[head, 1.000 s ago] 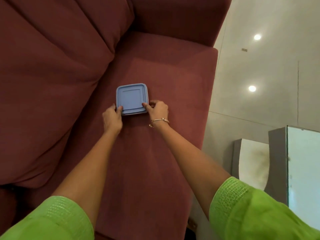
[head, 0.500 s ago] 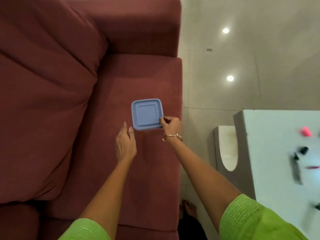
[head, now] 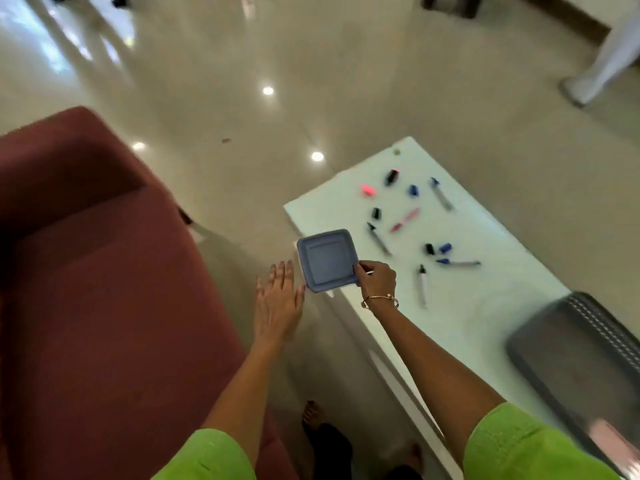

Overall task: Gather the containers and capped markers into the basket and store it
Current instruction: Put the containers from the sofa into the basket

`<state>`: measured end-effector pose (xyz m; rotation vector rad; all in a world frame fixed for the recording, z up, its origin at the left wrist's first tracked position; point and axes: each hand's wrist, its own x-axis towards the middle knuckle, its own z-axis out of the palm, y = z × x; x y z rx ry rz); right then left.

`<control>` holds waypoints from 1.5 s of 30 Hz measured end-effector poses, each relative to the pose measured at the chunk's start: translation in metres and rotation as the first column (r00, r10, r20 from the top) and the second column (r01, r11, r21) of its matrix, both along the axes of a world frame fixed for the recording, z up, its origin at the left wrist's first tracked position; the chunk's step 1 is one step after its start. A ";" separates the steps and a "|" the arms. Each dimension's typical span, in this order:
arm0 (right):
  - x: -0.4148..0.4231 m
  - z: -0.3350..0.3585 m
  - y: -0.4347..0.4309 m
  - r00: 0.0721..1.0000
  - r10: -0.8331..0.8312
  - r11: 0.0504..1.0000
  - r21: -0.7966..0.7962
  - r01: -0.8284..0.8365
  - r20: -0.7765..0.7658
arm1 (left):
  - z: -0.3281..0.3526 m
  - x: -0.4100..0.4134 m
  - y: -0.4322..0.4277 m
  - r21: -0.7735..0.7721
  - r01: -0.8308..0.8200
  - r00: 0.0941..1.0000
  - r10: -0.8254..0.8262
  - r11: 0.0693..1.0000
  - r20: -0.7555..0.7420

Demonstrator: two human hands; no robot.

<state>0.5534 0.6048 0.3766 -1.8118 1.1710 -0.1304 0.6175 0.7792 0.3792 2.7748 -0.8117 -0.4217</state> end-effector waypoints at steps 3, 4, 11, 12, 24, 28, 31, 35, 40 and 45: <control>-0.071 0.002 -0.049 0.991 -0.137 0.990 -0.014 0.137 -0.007 | 0.004 -0.052 -0.060 -0.015 0.155 0.988 -0.155 0.988 -0.005; -0.099 0.002 -0.063 0.983 -0.185 0.982 -0.025 0.185 -0.002 | 0.004 -0.071 -0.081 -0.017 0.200 0.980 -0.200 0.980 -0.010; -0.284 -0.005 -0.147 0.885 -0.460 0.888 -0.055 0.457 -0.075 | -0.006 -0.197 -0.200 0.017 0.462 0.887 -0.461 0.887 -0.015; -0.309 -0.006 -0.158 0.863 -0.498 0.867 -0.072 0.493 -0.084 | -0.008 -0.214 -0.217 0.014 0.496 0.868 -0.496 0.868 -0.013; -0.488 -0.064 -0.235 0.512 -0.829 0.550 -0.158 0.820 -0.225 | -0.060 -0.356 -0.355 0.090 0.787 0.610 -0.791 0.611 0.032; -0.504 -0.091 -0.253 0.423 -0.856 0.480 -0.154 0.864 -0.297 | -0.086 -0.373 -0.384 0.119 0.821 0.559 -0.828 0.559 0.034; -0.510 -0.107 -0.259 0.362 -0.860 0.437 -0.152 0.887 -0.359 | -0.102 -0.376 -0.390 0.131 0.833 0.538 -0.842 0.537 0.032; -0.510 -0.114 -0.268 0.331 -0.848 0.422 -0.149 0.894 -0.414 | -0.117 -0.370 -0.392 0.148 0.843 0.519 -0.855 0.516 0.027; -0.507 -0.112 -0.283 0.353 -0.813 0.479 -0.185 0.858 -0.463 | -0.122 -0.365 -0.398 0.156 0.837 0.528 -0.849 0.525 0.021; -0.509 -0.116 -0.286 0.342 -0.783 0.508 -0.215 0.834 -0.520 | -0.120 -0.368 -0.404 0.147 0.841 0.524 -0.851 0.520 0.011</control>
